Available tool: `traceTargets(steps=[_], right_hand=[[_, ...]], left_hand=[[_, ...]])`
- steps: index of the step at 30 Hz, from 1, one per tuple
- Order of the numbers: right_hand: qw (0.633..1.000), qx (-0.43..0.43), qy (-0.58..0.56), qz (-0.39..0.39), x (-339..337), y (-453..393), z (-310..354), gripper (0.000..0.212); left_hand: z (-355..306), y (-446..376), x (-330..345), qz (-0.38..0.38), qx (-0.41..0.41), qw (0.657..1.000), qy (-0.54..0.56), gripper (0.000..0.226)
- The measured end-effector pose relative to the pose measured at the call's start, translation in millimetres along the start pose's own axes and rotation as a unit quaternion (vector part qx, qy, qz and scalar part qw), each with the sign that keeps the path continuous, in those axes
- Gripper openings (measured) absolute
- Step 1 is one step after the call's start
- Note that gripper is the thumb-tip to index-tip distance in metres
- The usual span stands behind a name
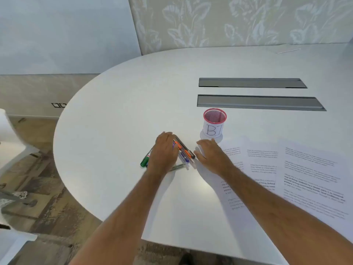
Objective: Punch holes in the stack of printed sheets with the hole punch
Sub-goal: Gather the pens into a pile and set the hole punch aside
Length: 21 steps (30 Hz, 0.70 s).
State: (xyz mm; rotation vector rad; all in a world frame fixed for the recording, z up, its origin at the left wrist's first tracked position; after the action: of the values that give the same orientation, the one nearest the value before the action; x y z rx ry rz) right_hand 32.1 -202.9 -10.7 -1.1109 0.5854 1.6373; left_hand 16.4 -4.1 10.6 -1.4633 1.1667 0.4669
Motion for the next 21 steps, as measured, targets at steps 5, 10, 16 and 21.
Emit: traceTargets(steps=[5, 10, 16, 21], right_hand=[[0.999, -0.027, -0.024, -0.009, 4.1, -10.1, 17.7, 0.033], [0.998, -0.046, -0.042, -0.003, 10.8, -20.2, 35.8, 0.028], [0.996, -0.080, -0.039, -0.007, 23.2, -25.4, 45.6, 0.022], [0.997, -0.069, -0.025, 0.004, 26.7, -25.8, 46.8, 0.023]], left_hand=[[33.2, 3.5, -14.5, 0.041, -0.087, 0.995, 0.026, 0.021], [58.6, 19.4, -14.2, 0.037, -0.058, 0.997, 0.019, 0.012], [80.7, 33.4, -0.4, 0.047, -0.216, 0.964, 0.144, 0.015], [85.2, 39.7, 2.0, 0.062, -0.242, 0.953, 0.169, 0.013]])
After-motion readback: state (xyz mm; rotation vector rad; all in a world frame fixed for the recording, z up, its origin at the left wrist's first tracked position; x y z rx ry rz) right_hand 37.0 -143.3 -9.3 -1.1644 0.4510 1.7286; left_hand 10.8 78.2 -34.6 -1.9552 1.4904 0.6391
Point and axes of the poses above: each hand's wrist, its own y-axis away from the middle knuckle, its own x-axis out of the palm, z = x × y, the point moved 2 cm from there along -y, towards the middle knuckle, and after that the axes turned 4 degrees about -x, right-handed, at the moved point
